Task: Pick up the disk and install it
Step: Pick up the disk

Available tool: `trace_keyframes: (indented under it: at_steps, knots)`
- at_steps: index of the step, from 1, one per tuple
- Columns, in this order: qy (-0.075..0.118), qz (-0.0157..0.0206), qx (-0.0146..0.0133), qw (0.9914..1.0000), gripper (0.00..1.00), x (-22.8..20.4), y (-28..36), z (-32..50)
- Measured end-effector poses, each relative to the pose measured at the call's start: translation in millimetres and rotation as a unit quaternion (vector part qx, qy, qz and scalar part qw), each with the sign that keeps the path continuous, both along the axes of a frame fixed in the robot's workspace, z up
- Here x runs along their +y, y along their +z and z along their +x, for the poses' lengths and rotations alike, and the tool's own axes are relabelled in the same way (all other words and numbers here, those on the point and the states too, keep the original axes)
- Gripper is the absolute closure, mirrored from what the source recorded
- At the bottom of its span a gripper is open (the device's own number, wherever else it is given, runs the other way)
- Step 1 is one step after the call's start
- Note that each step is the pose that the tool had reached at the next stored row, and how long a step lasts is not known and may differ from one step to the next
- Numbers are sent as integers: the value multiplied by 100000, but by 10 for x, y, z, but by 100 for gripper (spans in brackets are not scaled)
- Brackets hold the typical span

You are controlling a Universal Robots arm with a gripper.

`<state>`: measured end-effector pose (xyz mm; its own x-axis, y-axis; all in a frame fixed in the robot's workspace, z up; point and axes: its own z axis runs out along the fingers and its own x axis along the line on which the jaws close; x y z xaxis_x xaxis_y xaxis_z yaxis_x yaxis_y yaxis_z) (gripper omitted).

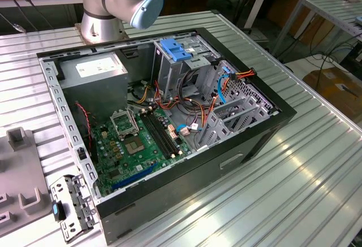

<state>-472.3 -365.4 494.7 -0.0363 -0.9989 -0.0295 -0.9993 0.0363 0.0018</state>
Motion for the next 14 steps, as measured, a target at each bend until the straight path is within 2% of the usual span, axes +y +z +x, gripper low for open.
trace_keyframes:
  at_steps: [14]
  knots:
    - [-1, -26, 33, 100000, 63, 0, 120, 0]
